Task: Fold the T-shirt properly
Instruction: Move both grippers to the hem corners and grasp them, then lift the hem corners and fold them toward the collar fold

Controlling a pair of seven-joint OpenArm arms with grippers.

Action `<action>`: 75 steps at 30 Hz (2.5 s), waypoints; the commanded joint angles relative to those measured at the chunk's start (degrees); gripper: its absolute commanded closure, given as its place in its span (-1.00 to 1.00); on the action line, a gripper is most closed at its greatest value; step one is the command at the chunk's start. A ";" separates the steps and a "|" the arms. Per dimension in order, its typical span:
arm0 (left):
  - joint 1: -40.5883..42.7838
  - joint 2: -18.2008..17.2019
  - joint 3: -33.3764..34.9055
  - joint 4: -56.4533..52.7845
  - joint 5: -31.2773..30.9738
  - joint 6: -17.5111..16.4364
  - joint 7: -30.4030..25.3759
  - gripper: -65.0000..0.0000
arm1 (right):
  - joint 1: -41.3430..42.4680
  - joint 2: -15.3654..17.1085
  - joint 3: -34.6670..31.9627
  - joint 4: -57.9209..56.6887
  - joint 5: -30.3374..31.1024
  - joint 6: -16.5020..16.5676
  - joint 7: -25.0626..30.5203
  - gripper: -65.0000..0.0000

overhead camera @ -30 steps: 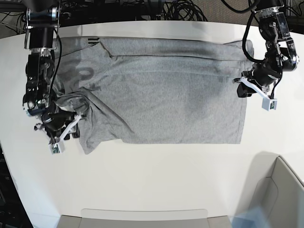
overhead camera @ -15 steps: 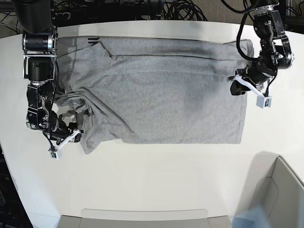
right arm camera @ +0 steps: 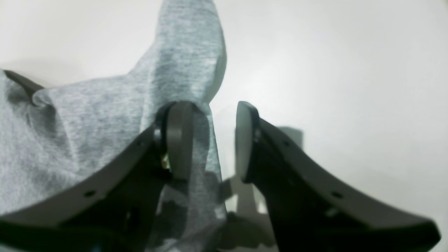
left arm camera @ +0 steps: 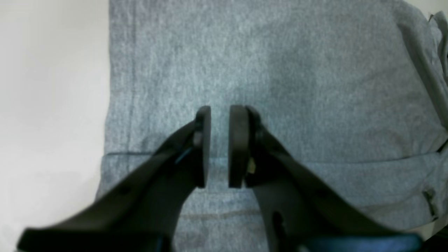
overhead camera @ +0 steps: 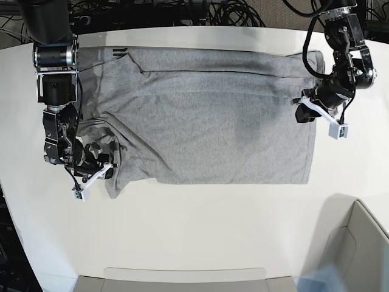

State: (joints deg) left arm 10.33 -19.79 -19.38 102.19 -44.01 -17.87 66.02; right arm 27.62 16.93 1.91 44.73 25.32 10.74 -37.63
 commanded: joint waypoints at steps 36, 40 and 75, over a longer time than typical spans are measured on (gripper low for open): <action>-46.42 -3.29 13.97 -62.68 16.98 4.55 -24.22 0.50 | -0.76 -0.71 -4.15 0.59 0.04 0.38 -0.83 0.35; -46.33 -3.37 14.06 -62.85 17.06 8.42 -27.56 0.50 | -0.93 -0.62 -4.15 0.68 0.04 0.38 -0.83 0.35; -45.27 -0.65 14.06 -65.40 16.80 2.62 -25.71 0.50 | -0.93 -0.09 -4.51 0.76 0.04 0.38 -0.83 0.35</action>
State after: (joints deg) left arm -33.93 -20.01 -5.34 36.27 -27.24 -15.25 39.09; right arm 26.35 16.36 -2.48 45.50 26.83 11.64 -35.88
